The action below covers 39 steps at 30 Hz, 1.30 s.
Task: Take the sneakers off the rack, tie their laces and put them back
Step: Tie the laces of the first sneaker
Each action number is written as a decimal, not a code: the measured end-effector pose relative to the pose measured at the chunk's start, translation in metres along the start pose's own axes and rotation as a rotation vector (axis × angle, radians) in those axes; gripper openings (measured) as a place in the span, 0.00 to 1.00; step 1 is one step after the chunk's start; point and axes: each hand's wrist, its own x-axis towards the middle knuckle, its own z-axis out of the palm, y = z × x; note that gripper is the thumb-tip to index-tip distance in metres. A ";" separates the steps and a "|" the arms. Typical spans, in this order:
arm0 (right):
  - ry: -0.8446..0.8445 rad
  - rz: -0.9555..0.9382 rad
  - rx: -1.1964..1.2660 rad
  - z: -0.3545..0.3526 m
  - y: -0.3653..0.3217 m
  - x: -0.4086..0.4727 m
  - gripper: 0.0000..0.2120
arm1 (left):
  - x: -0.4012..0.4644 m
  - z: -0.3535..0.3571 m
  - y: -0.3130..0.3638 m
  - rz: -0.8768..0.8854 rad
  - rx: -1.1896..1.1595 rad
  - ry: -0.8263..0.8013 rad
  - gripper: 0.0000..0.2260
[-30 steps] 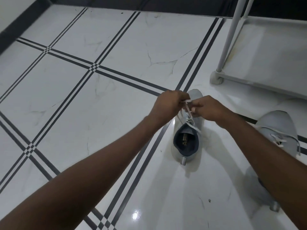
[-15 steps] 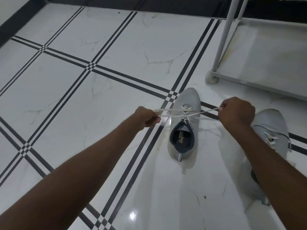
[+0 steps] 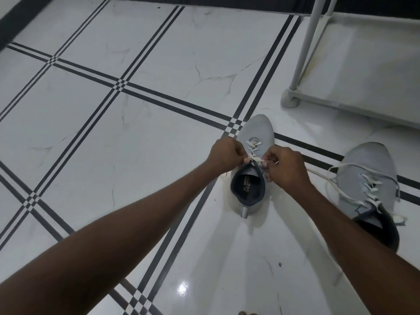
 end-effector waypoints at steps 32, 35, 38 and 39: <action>-0.538 0.060 0.543 -0.045 0.006 0.013 0.06 | -0.005 -0.056 -0.031 0.050 -0.829 -0.526 0.04; -0.268 0.108 0.672 -0.016 0.005 0.012 0.05 | 0.007 -0.033 -0.024 0.010 -0.952 -0.448 0.05; -0.111 0.153 0.687 -0.004 -0.001 0.013 0.04 | 0.013 -0.014 -0.015 -0.113 -1.006 -0.316 0.06; -0.094 0.149 0.681 -0.002 -0.004 0.013 0.04 | 0.014 -0.009 -0.012 -0.138 -1.019 -0.277 0.06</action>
